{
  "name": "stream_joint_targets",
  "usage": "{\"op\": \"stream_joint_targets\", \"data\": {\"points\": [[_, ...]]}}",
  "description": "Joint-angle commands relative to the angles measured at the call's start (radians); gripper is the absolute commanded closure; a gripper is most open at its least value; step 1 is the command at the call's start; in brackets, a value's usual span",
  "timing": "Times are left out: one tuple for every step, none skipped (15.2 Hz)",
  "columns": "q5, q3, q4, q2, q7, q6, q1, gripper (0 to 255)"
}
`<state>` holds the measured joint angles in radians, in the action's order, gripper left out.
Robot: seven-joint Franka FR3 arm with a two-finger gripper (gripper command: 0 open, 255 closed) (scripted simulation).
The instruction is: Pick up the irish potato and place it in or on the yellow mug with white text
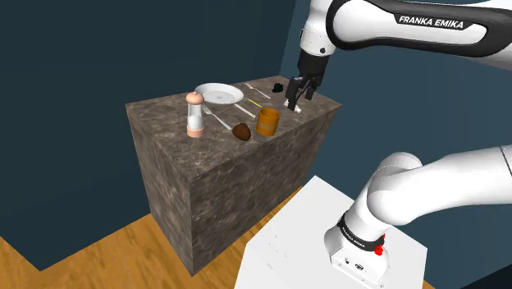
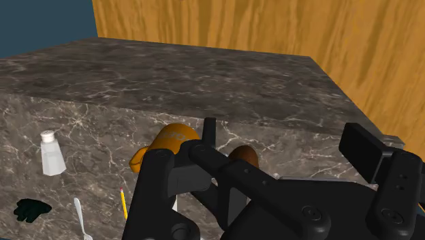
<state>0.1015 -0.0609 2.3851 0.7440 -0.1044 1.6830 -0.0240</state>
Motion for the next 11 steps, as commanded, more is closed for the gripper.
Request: {"op": "stream_joint_targets", "data": {"points": [[0.0, 0.0, 0.0, 0.0, 0.0, 0.0, 0.0, 0], [0.001, -0.003, -0.031, -0.059, -0.006, 0.003, 0.005, 0], [0.001, -0.005, -0.063, -0.118, -0.013, 0.005, 0.009, 0], [0.002, -0.008, -0.096, -0.176, -0.019, 0.005, 0.013, 0], [0.003, -0.01, -0.13, -0.233, -0.025, 0.003, 0.018, 0], [0.005, -0.013, -0.165, -0.29, -0.031, -0.001, 0.022, 0], [0.006, -0.015, -0.202, -0.347, -0.037, -0.006, 0.025, 0], [0.008, -0.016, -0.239, -0.403, -0.043, -0.012, 0.028, 0], [0.01, -0.018, -0.278, -0.459, -0.049, -0.02, 0.031, 0], [0.012, -0.019, -0.318, -0.515, -0.055, -0.03, 0.034, 0], [0.014, -0.019, -0.359, -0.57, -0.061, -0.04, 0.036, 0]]}}
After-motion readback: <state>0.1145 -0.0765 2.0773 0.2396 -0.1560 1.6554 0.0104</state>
